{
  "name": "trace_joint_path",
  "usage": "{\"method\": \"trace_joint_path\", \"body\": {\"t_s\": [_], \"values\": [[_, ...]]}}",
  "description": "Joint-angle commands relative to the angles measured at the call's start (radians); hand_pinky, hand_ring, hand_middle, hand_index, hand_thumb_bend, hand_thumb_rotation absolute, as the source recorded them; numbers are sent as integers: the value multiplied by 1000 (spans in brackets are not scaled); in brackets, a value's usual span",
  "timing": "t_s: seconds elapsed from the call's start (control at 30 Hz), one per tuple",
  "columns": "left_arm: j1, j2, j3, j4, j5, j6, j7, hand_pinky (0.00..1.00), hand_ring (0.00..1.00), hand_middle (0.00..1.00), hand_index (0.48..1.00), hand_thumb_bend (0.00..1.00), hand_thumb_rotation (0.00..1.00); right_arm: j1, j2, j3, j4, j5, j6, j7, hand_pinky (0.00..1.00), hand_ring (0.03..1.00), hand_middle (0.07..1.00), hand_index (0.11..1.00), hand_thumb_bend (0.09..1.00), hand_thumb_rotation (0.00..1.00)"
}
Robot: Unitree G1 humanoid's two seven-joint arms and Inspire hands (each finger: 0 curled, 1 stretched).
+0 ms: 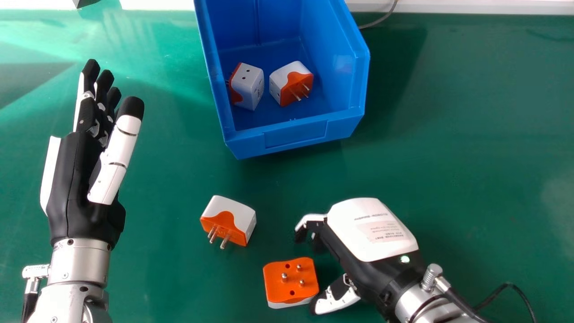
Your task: Pick all objects and put in blue box
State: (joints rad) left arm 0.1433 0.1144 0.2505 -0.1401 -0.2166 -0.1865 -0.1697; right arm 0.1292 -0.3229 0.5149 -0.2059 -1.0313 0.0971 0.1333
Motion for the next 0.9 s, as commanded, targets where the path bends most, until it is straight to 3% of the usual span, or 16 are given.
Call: {"method": "trace_joint_path", "body": {"t_s": [0.0, 0.3, 0.43, 0.6, 0.7, 0.87], "values": [[-10, 6, 3, -21, -7, -13, 2, 1000, 1000, 999, 999, 593, 625, -3, 4, 1, -37, -3, -3, 0, 605, 707, 739, 763, 731, 238], [-14, 10, 4, -19, 1, -12, 5, 1000, 1000, 1000, 995, 585, 630, -9, 7, 5, -44, -2, -4, 20, 681, 803, 836, 847, 760, 328], [-17, 10, 5, -18, 1, -12, 5, 1000, 1000, 1000, 993, 586, 632, -12, 14, 6, -49, 15, -10, 30, 678, 804, 836, 845, 764, 336], [-17, 5, 3, -30, 2, 0, 16, 1000, 1000, 998, 988, 589, 631, -20, 17, 17, -49, 22, -19, 43, 676, 799, 832, 836, 756, 335], [-17, 7, 4, -28, -2, -1, 16, 1000, 1000, 996, 981, 595, 630, -27, 23, 30, -48, 15, -17, 58, 674, 796, 827, 829, 747, 338], [-19, 7, 0, -33, 3, 2, 25, 1000, 1000, 990, 972, 606, 634, -33, 39, 49, -40, 17, -14, 63, 664, 780, 810, 809, 741, 342]]}}
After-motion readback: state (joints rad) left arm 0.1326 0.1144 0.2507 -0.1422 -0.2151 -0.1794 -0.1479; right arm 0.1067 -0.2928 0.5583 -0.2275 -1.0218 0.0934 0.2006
